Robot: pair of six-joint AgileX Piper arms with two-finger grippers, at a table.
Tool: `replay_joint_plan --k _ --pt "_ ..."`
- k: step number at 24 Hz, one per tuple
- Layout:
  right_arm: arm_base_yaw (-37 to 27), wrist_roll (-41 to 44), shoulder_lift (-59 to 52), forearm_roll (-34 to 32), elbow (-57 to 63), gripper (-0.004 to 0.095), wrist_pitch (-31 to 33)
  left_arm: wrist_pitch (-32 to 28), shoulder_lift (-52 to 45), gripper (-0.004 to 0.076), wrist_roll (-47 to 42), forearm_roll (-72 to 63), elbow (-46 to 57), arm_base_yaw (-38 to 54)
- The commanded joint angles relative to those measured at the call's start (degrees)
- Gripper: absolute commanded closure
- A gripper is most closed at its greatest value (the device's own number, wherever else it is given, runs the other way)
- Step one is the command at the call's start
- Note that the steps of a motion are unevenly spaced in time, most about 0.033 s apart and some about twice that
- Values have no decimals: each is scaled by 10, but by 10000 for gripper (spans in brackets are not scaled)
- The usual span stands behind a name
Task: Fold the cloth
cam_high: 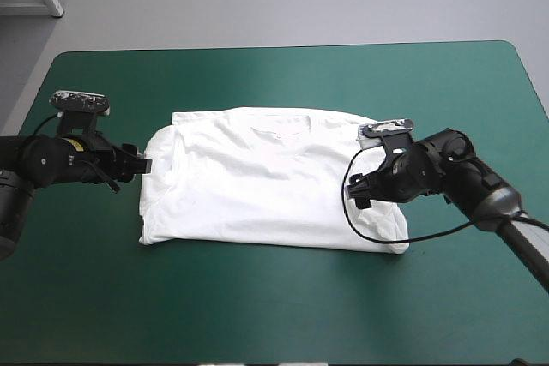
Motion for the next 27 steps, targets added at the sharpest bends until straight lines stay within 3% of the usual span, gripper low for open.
replay_joint_plan --k 1,9,13,18,21,26,27 --pt "0 5 -51 -14 -19 110 35 -84 13 233 -43 17 21 0" --pt "0 14 -158 -6 -18 189 125 -302 199 234 -88 -45 49 56" --pt "0 22 -188 -6 -18 194 130 -352 274 234 -38 -106 49 68" --pt "0 24 -193 -6 -18 194 134 -361 320 261 -32 -120 49 68" --pt "0 26 -193 -6 -18 194 136 -357 323 372 -30 -120 49 68" --pt "0 30 -193 -10 -18 194 133 -347 323 708 -10 -118 49 68" --pt "0 30 -193 -11 -18 194 132 -343 323 727 1 -118 49 68"
